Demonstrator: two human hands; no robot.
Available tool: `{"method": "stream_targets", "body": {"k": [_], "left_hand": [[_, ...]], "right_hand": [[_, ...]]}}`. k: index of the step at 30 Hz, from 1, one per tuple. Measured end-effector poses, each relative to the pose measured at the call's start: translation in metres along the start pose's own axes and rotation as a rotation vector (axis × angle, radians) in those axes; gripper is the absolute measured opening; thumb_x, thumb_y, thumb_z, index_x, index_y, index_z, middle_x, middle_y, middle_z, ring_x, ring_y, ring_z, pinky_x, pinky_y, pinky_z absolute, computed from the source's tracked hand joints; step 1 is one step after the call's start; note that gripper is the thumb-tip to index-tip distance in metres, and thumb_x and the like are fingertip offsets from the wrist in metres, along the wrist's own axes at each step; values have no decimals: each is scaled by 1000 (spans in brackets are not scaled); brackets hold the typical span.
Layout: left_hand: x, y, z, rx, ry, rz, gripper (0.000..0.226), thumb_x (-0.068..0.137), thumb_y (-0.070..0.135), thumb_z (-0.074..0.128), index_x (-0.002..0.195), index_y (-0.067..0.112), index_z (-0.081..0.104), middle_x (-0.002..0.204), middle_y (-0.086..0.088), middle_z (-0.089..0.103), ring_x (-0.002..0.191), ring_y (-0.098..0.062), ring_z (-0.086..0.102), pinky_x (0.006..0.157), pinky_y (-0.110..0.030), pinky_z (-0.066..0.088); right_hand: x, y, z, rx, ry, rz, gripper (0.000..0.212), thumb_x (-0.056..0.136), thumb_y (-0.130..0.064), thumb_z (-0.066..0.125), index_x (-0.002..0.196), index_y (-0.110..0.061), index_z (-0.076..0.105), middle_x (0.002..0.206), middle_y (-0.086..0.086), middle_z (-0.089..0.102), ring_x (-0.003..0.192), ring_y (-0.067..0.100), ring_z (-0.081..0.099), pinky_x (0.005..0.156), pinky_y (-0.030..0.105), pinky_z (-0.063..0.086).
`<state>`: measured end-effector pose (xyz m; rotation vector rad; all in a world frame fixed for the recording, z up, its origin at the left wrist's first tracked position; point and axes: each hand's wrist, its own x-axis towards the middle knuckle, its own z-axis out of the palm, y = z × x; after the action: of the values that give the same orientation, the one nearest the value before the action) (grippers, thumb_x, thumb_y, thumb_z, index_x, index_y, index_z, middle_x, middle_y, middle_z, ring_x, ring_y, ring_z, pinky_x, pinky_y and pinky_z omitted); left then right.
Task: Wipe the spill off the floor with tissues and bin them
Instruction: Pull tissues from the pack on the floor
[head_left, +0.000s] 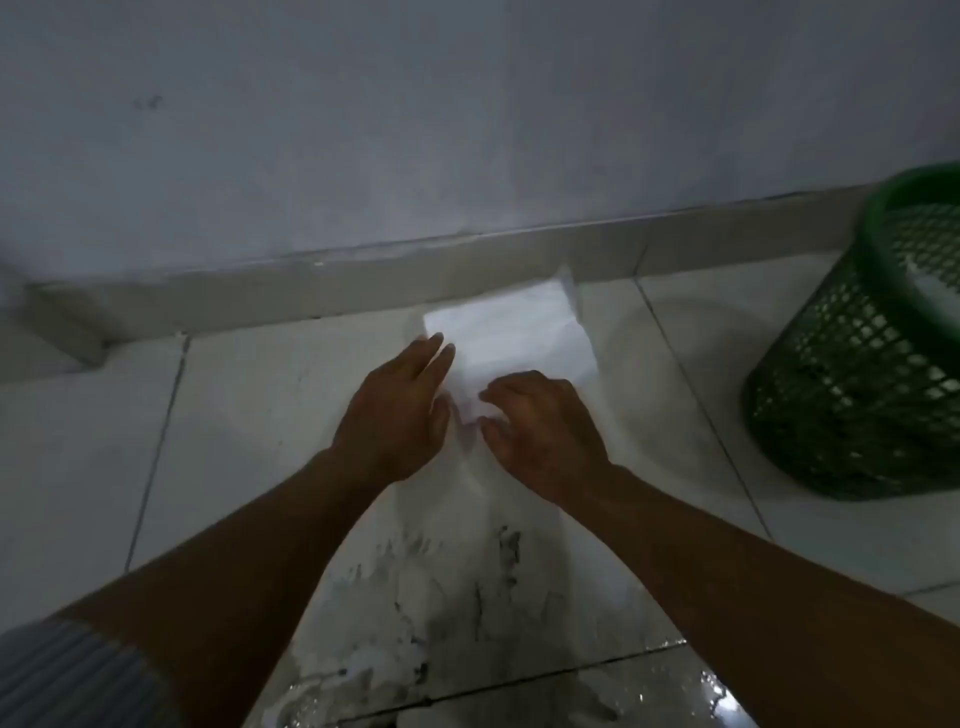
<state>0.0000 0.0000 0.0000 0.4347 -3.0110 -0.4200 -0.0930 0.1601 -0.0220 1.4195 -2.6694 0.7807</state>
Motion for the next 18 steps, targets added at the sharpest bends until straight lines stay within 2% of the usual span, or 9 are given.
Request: {"method": "stream_targets", "body": {"k": [3,5,10,13,16,18], "left_hand": [[5,-8,13,-9,-22,31,60,99,18,48,153,8,23,162,-9,19,151,-25,17,121,-41,22],[8,-11,19,-21,-32,33,59,100,17,48,153,7,23,162,-10,19,151,-25,17,120,-41,22],[8,-15,29,-24,31,19,58,101,22,48,153,11,25,162,-6,22,150,-23,22,118,-37,25],[11,-17,33,-23,48,9,62,100,30,50,154,12,25,162,-4,22,150,-20,20,118,-35,24],[18,-19,34,-19,42,2,67,99,34,53,155,14,22,163,-2,19,151,-19,18,119,-36,24],[22,-18,35,-2,20,7,69,98,34,55,154,12,23,163,-4,20,150,-21,19,118,-39,26]], "right_hand": [[-1,6,18,-65,-80,42,44,85,-34,73,121,-11,66,125,8,66,117,27,60,100,44,44],[0,6,24,-56,-106,105,47,89,-41,66,128,-17,61,131,4,62,121,24,54,102,42,39],[7,1,34,-79,4,169,23,94,-32,59,107,-20,73,112,-1,67,105,23,58,89,42,43],[7,3,35,-102,39,144,19,95,-26,58,97,-18,76,103,-1,69,97,23,60,88,40,40],[-1,6,32,-64,102,89,14,93,-21,63,93,-14,76,102,2,71,102,25,63,93,42,43],[-8,8,30,-61,152,45,15,94,-17,62,99,-9,74,110,7,72,115,26,63,105,46,43]]}}
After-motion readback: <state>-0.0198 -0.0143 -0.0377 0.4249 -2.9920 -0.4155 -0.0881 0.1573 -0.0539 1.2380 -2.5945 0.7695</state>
